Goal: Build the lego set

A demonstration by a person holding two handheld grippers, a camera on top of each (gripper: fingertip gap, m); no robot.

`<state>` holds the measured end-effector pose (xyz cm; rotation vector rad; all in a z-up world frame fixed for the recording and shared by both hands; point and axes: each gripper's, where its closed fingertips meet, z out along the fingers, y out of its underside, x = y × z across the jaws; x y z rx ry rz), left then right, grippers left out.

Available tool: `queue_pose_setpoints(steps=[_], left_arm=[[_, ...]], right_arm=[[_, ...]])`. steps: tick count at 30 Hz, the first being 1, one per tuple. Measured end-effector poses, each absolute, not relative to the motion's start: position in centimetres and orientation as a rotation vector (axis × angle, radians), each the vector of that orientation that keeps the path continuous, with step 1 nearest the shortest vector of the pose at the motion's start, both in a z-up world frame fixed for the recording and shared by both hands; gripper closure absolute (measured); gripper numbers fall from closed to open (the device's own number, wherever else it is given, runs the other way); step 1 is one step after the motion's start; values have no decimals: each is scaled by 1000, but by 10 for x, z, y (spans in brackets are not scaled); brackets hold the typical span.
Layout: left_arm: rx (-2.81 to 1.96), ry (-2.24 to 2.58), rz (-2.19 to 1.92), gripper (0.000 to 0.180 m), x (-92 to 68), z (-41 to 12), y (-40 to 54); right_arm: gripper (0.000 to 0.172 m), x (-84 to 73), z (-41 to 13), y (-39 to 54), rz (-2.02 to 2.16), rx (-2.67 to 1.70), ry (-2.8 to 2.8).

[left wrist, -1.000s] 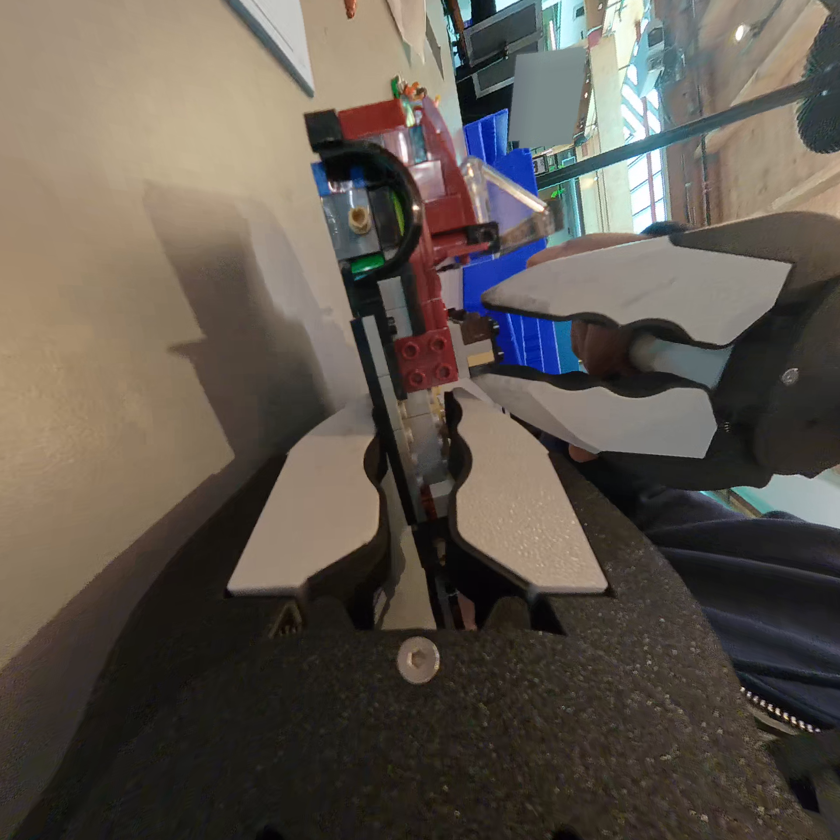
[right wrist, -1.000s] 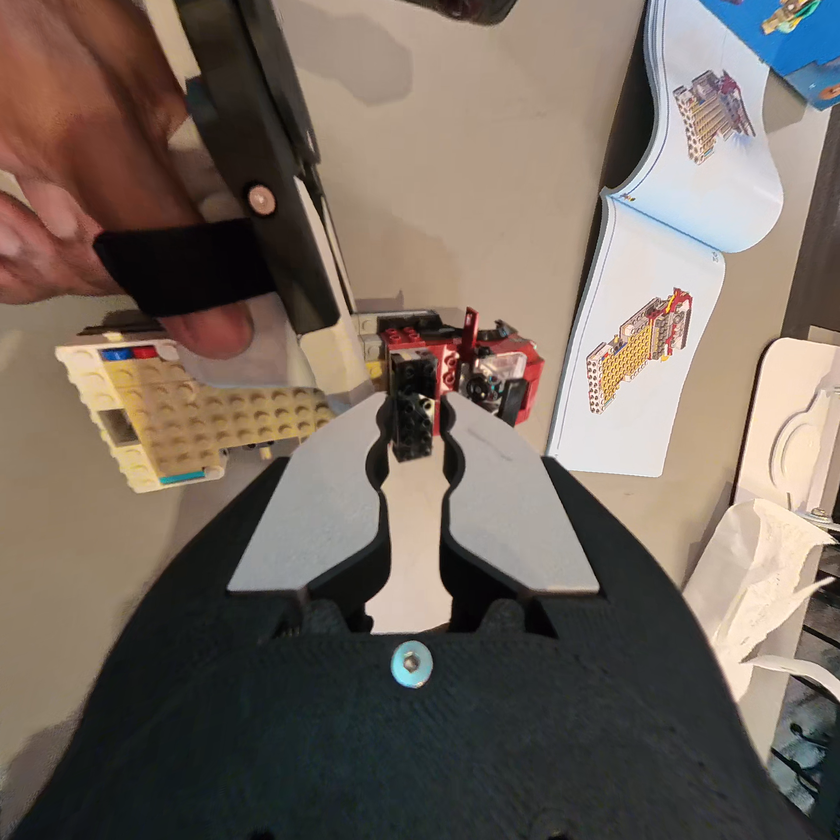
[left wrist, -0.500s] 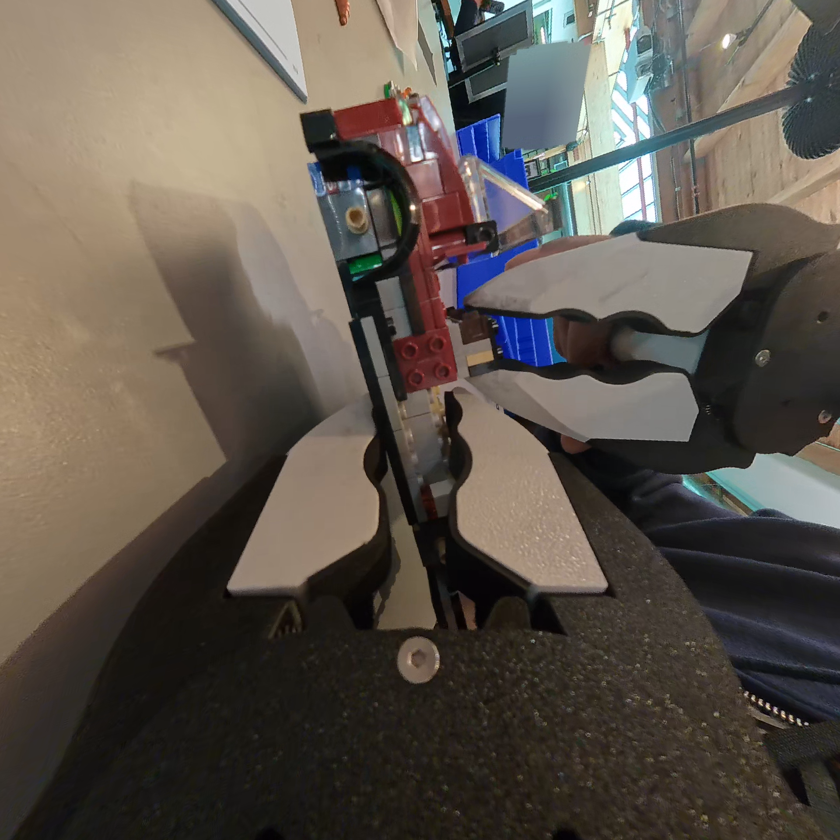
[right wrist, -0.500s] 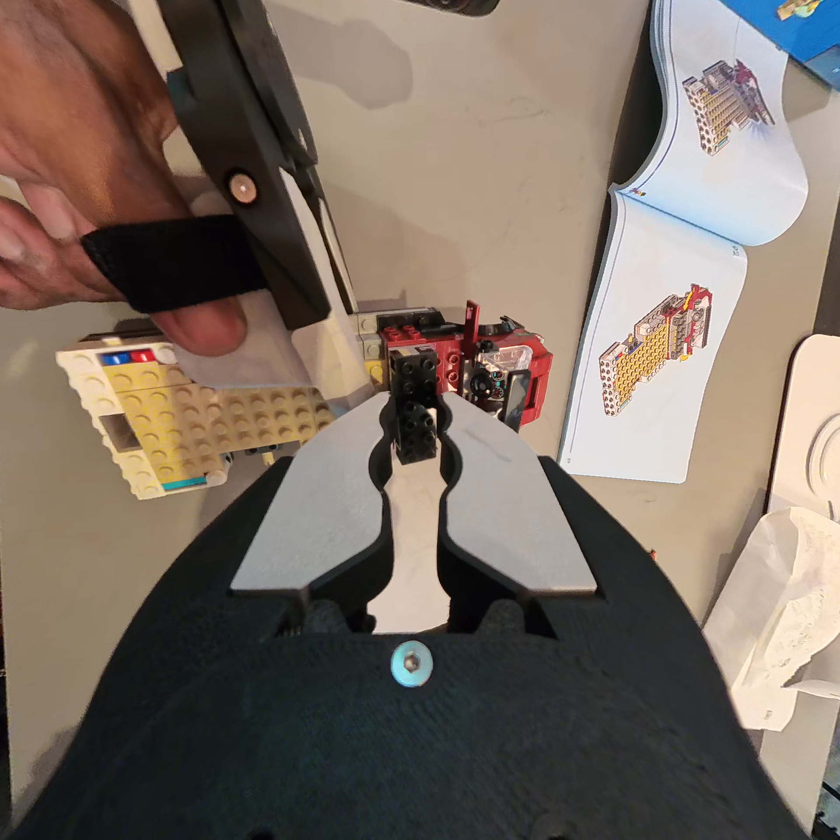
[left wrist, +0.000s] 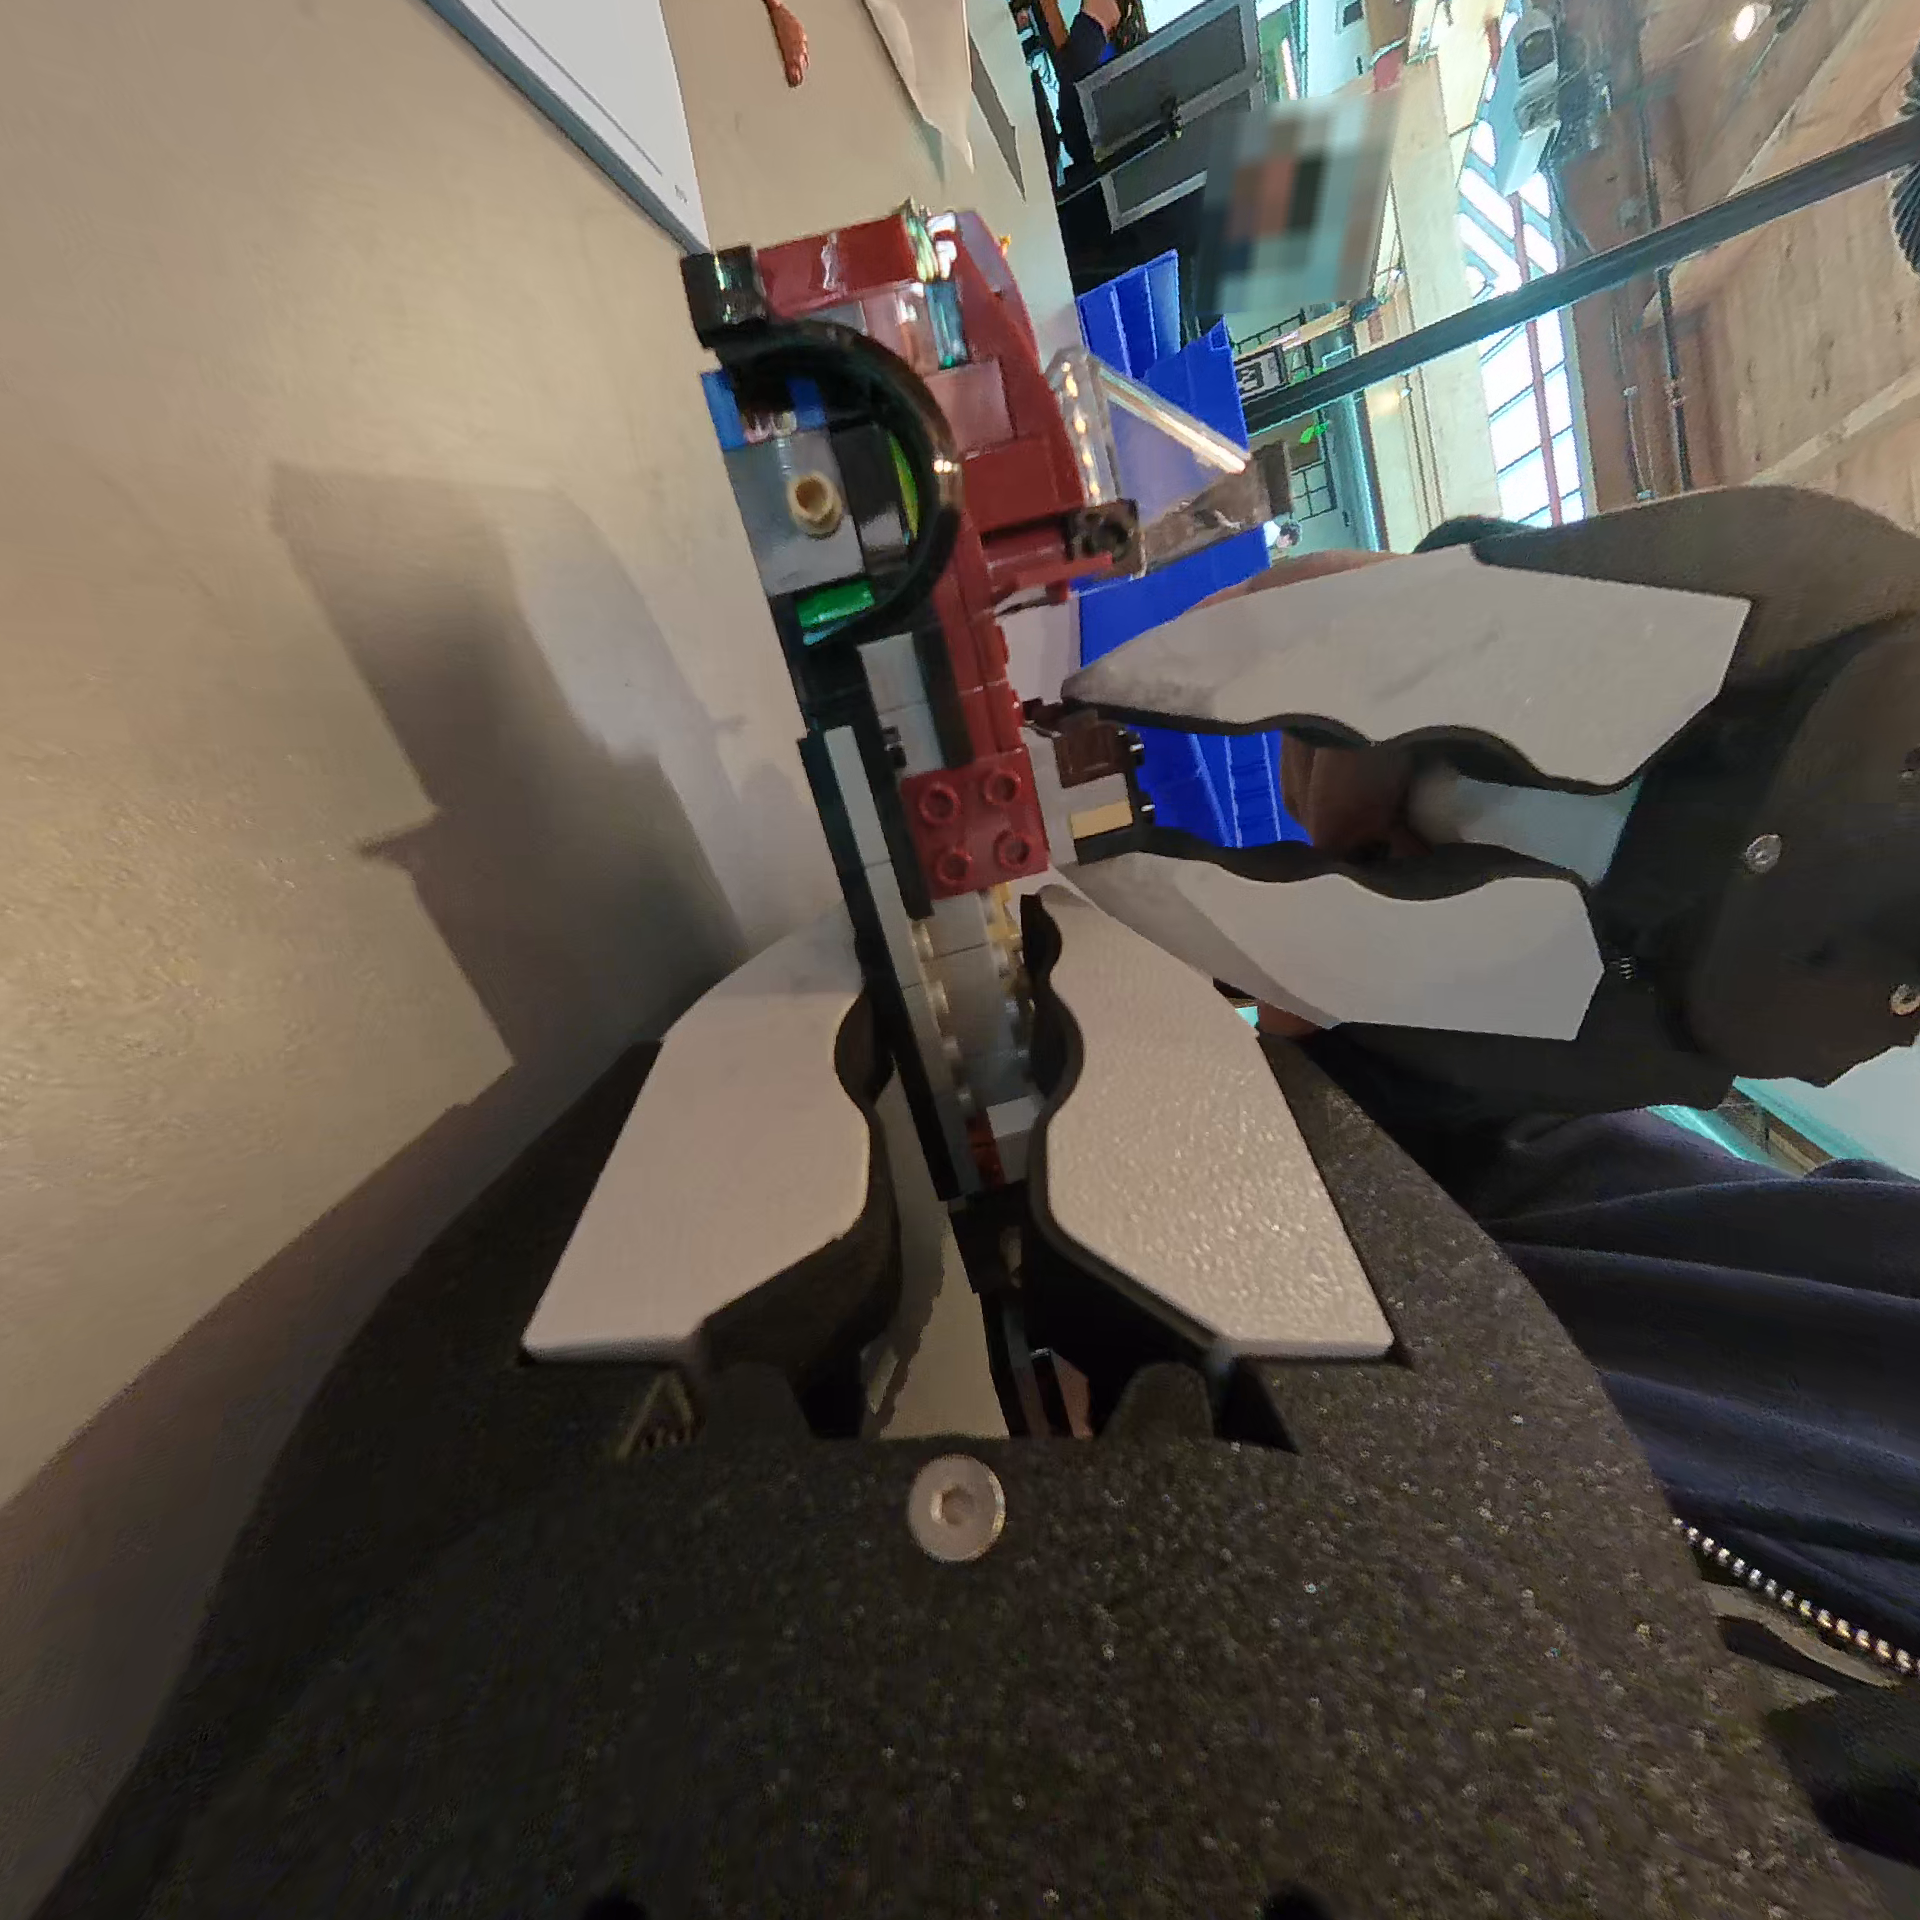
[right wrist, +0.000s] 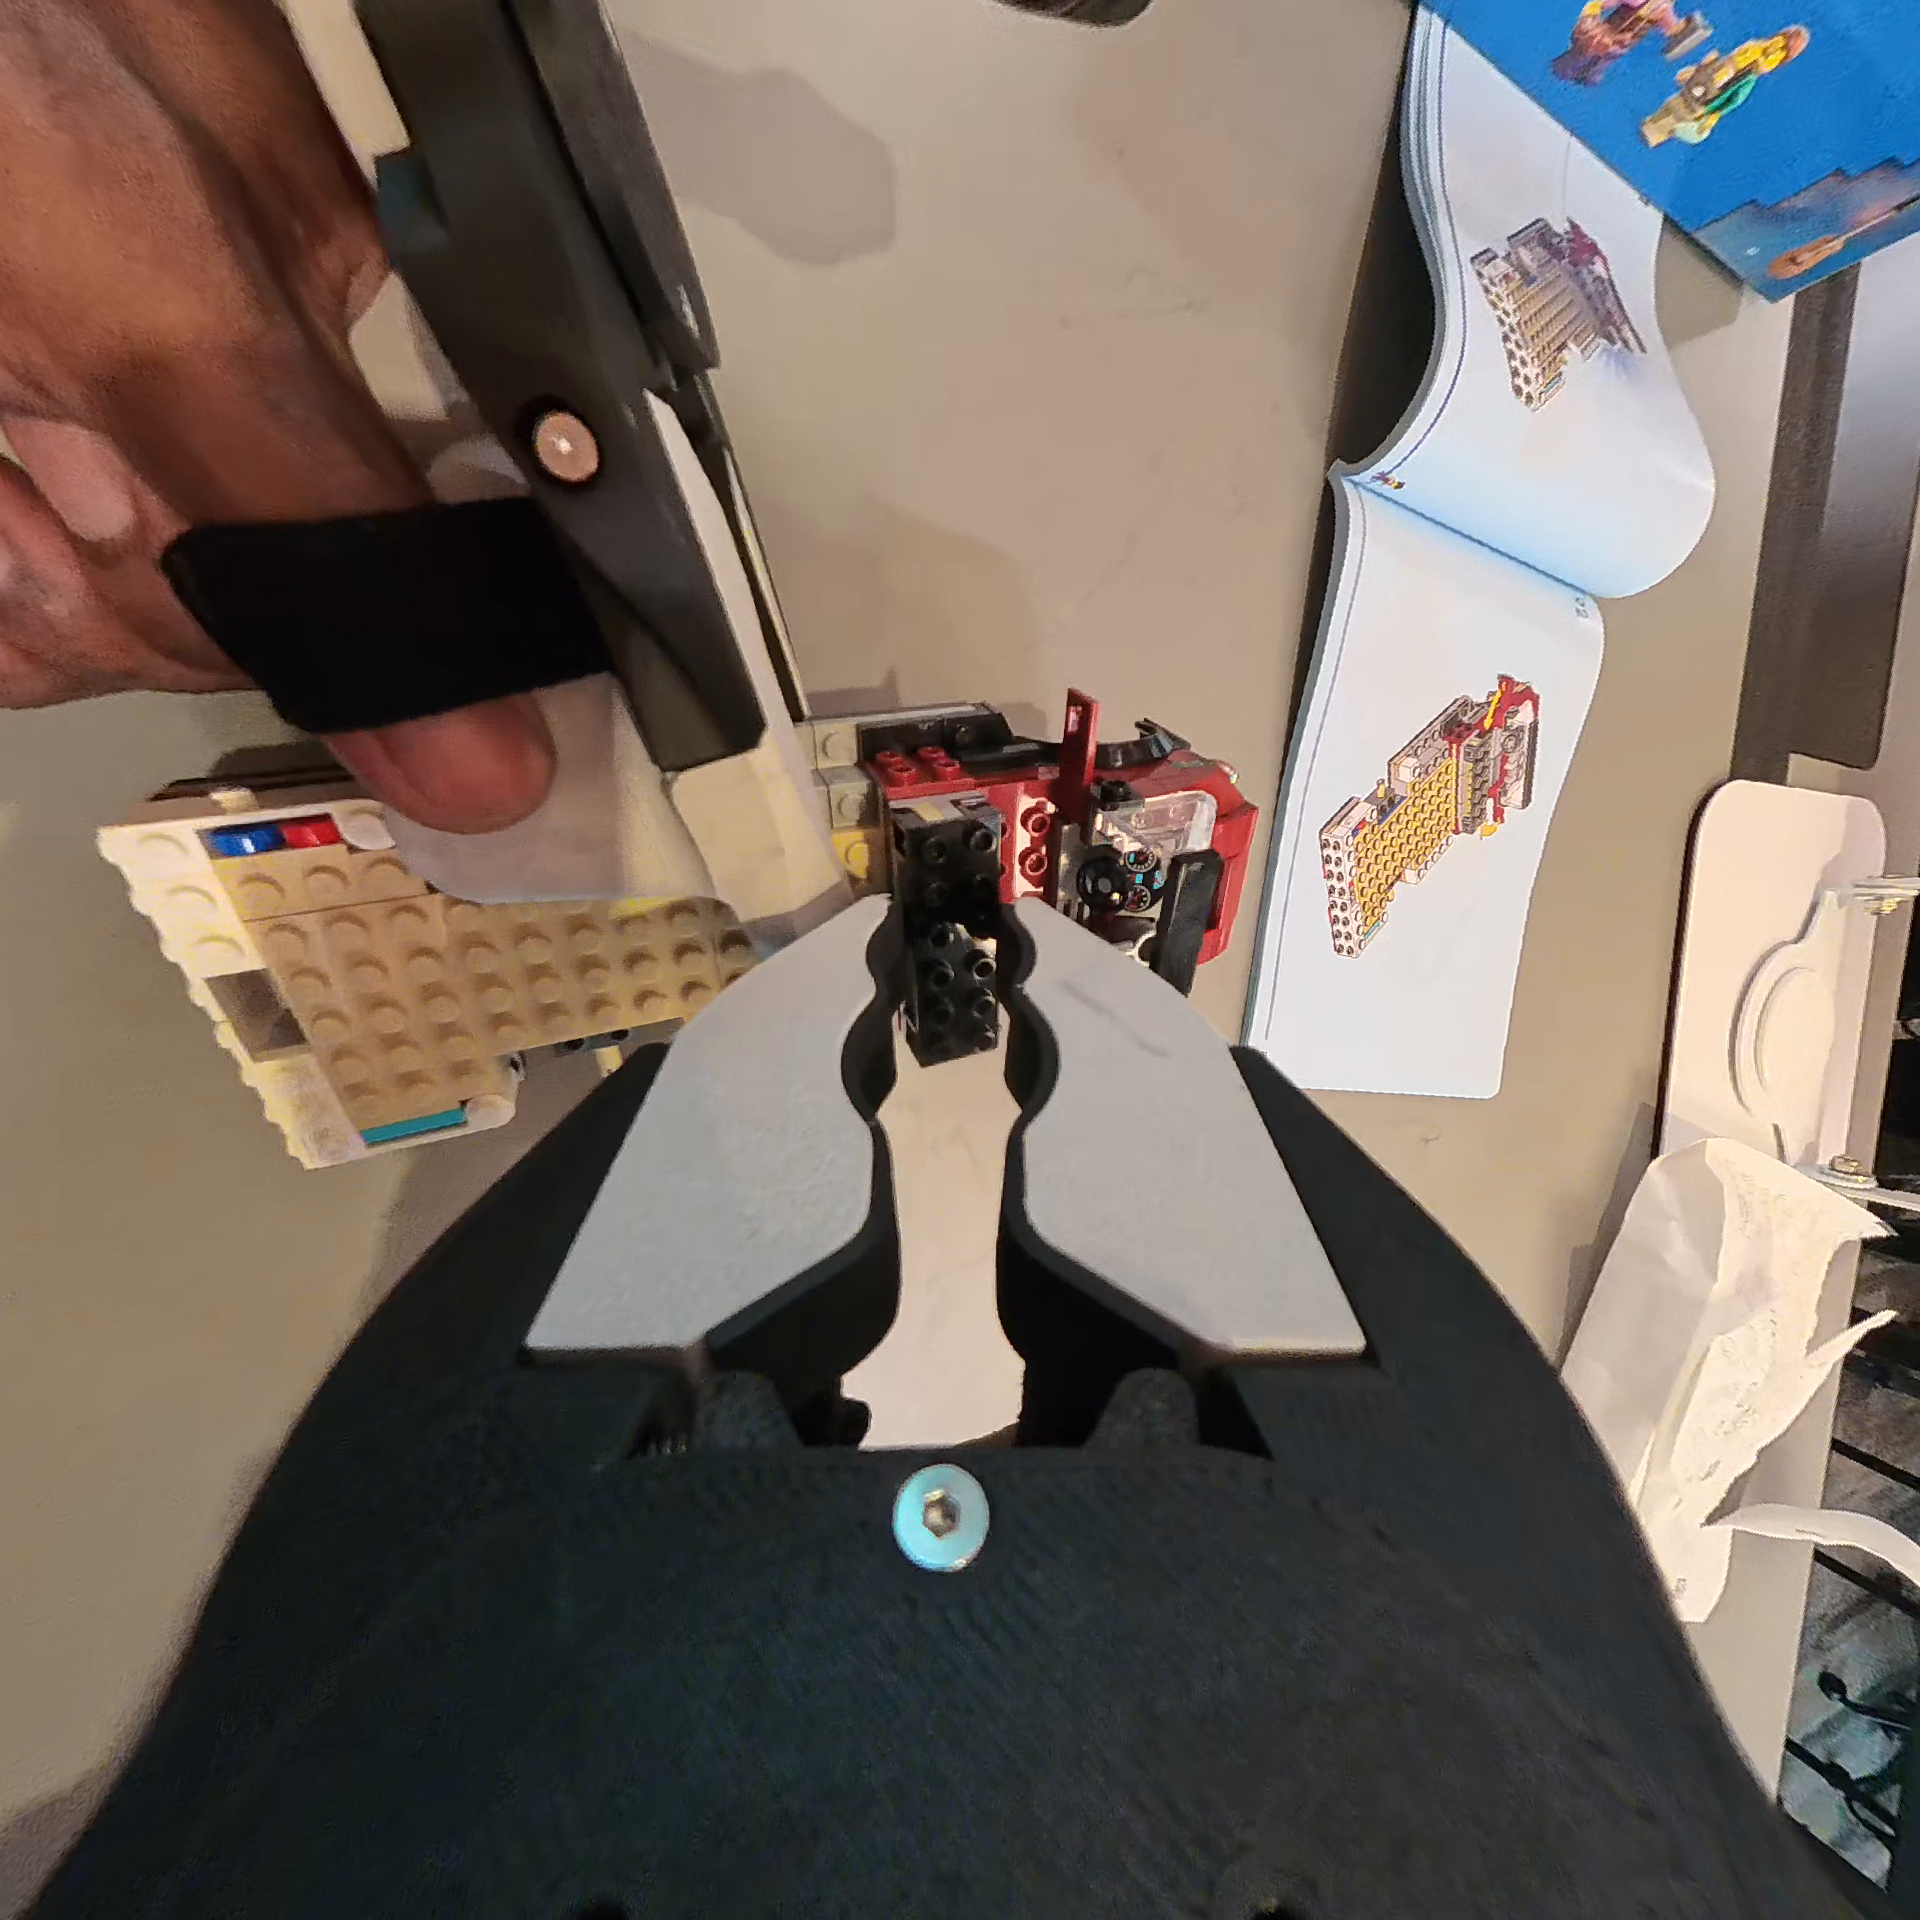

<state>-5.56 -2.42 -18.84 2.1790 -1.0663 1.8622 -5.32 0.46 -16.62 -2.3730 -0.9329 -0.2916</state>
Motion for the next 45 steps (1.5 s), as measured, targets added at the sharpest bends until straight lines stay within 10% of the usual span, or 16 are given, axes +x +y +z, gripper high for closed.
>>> queue_pose_setpoints(steps=[45], left_arm=[[2040,-784,1928,157,-54,-179,-18]], right_arm=[[157,-42,-163,7,-178,-2361,-929]])
